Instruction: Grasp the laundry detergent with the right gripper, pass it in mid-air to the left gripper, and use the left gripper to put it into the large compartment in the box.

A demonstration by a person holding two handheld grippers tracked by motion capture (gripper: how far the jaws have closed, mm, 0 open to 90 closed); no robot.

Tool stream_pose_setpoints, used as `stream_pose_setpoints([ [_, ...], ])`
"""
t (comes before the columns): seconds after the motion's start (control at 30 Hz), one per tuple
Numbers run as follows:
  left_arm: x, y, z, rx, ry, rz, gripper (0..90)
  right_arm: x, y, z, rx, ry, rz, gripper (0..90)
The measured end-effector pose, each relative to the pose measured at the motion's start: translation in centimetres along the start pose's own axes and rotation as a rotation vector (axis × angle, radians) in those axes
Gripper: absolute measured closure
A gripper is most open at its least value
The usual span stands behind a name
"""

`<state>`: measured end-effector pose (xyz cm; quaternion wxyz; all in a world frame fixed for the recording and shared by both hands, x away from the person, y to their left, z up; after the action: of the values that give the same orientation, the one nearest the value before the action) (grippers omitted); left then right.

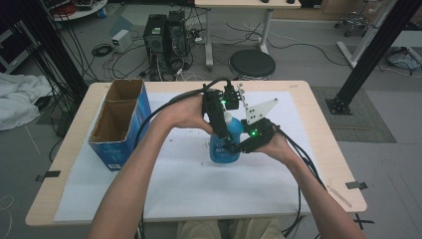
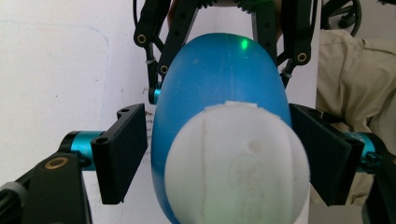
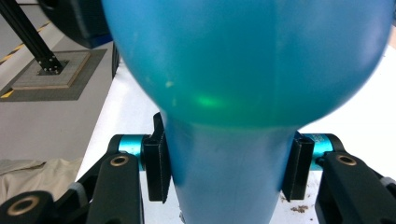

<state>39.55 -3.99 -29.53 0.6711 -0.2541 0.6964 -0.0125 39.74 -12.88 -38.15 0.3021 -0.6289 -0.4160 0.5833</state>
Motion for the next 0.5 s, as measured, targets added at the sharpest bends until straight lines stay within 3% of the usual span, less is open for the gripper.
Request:
stream_pose_setpoints([
  [0.5, 0.17, 0.04, 0.07, 0.011, -0.005, 0.01, 27.9, 0.08, 0.01, 0.04, -0.001, 0.005, 0.002, 46.3],
])
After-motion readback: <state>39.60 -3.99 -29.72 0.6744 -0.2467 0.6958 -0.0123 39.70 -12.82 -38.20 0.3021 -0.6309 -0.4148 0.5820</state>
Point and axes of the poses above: each handheld gripper's, and its own axes: x roughly forward along the jaws, y roughly out of its underside, z roughly to its left, the point moved 6 cm from there along x, roughly forward along the jaws, and after that the axes turned 13 degrees about -x, right-handed, at the moved point
